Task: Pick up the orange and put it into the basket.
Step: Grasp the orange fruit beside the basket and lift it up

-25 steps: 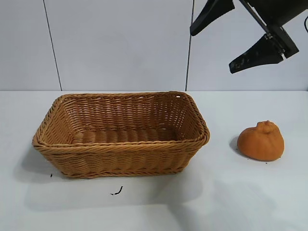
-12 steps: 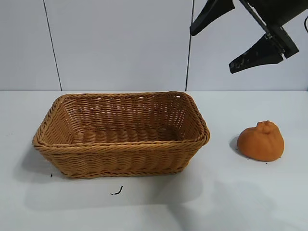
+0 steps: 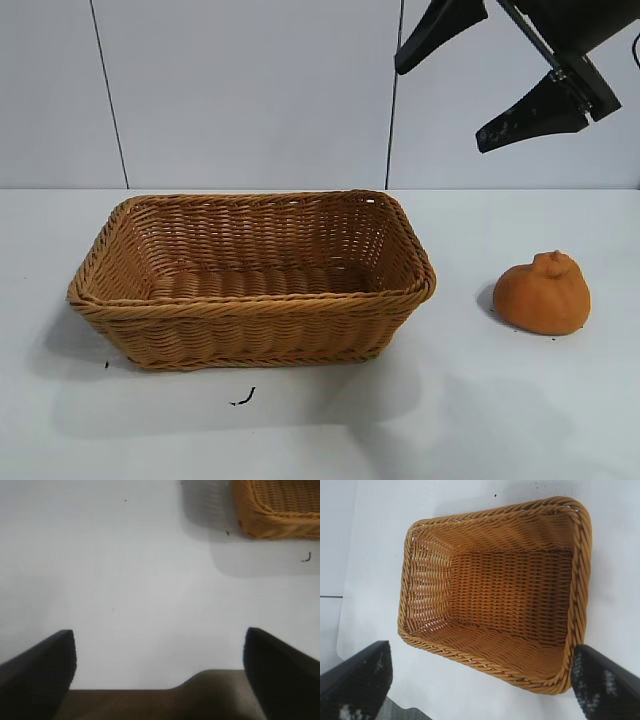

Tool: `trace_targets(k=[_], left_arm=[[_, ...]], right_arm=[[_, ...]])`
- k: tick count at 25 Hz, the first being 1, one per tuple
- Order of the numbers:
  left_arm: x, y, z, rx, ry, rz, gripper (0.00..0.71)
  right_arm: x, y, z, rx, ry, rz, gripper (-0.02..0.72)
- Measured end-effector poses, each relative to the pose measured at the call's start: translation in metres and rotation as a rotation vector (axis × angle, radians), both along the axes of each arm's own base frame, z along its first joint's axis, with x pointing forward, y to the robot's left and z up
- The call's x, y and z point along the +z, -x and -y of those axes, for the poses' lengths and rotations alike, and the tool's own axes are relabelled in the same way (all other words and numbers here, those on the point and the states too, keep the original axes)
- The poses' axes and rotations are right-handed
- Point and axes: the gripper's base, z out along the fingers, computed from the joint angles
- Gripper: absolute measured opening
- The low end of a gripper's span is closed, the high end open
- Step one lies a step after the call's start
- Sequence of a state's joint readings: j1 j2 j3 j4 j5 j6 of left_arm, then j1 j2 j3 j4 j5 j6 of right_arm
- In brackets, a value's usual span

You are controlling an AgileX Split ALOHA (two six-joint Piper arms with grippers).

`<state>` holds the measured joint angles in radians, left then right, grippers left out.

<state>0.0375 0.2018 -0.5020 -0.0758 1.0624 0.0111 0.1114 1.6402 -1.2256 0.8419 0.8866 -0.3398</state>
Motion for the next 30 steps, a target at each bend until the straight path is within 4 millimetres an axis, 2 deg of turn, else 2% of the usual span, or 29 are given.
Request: trace_targets(k=[7, 13, 16, 20, 23, 27, 30], left_arm=[[0.002, 0.029, 0.001, 0.0, -0.006, 0.189, 0.652], [0.002, 0.032, 0.001, 0.0, -0.007, 0.207, 0.652], [0.002, 0.032, 0.001, 0.0, -0.007, 0.207, 0.652], [0.002, 0.032, 0.001, 0.0, -0.007, 0.207, 0.652], [0.002, 0.032, 0.001, 0.0, -0.007, 0.207, 0.652], [0.002, 0.032, 0.001, 0.0, -0.007, 0.207, 0.652], [0.002, 0.032, 0.001, -0.001, -0.008, 0.207, 0.651]], right_arm=[[0.0, 0.0, 0.0, -0.003, 0.001, 0.003, 0.696], [0.002, -0.001, 0.001, 0.011, 0.028, 0.021, 0.696], [0.014, -0.006, 0.006, 0.032, 0.137, 0.062, 0.696], [0.027, -0.01, 0.024, -0.004, 0.375, 0.055, 0.696], [0.03, -0.01, 0.037, -0.033, 0.527, 0.028, 0.696], [0.025, -0.013, 0.048, -0.064, 0.59, 0.002, 0.696], [0.007, -0.023, 0.051, -0.057, 0.605, -0.047, 0.696]])
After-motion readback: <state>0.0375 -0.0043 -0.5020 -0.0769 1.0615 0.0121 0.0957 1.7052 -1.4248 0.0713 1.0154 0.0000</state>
